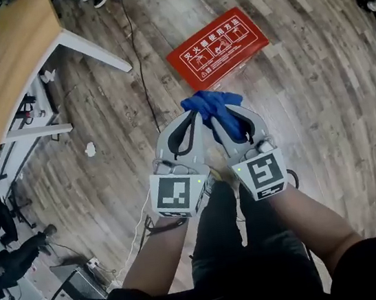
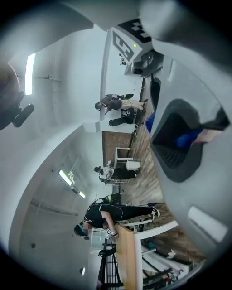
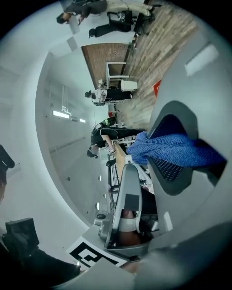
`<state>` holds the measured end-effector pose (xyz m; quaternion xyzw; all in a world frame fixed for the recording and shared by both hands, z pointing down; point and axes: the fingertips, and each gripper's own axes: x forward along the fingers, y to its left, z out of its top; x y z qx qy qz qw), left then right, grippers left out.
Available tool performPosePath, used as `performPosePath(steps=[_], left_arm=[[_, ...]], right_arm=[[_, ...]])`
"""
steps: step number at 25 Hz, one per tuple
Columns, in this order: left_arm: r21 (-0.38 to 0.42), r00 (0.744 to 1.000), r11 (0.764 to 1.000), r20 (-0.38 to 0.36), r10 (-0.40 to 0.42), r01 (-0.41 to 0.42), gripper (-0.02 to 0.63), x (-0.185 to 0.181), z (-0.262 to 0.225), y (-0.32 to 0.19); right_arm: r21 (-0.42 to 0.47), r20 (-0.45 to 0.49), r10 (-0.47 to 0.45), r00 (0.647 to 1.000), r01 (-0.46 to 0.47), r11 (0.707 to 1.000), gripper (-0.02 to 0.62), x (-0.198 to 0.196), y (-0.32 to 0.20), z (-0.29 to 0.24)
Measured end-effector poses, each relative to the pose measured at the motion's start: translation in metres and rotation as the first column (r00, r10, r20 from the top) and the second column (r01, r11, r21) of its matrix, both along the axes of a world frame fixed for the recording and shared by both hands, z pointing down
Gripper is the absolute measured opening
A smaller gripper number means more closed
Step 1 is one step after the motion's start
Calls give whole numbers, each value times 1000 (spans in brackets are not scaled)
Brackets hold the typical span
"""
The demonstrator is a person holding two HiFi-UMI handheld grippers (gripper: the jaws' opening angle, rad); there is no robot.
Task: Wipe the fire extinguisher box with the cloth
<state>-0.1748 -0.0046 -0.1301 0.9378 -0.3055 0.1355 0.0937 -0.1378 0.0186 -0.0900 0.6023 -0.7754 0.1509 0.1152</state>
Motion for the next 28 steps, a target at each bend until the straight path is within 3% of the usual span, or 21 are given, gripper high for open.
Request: performPosePath(steps=[7,12,24,28], left_arm=[[74,983,982,-72,-167,172,5,-11,-138,16],[113,965,965,-138,-221,237,5,8,-204,33],[116,950,952,-171,-260,282,2,61,-238,32],[130,948,948,-175,-265,289,2,61,-247,43]], right_arm=[[99,9,-22,1000,21,995,109,34,23,-143],[175,-12,-45,999,46,983,107,64,44,-218],[183,-3,-31,1000,31,983,107,124,50,-247],[185,4,-23,1000,21,983,107,130,66,-253]])
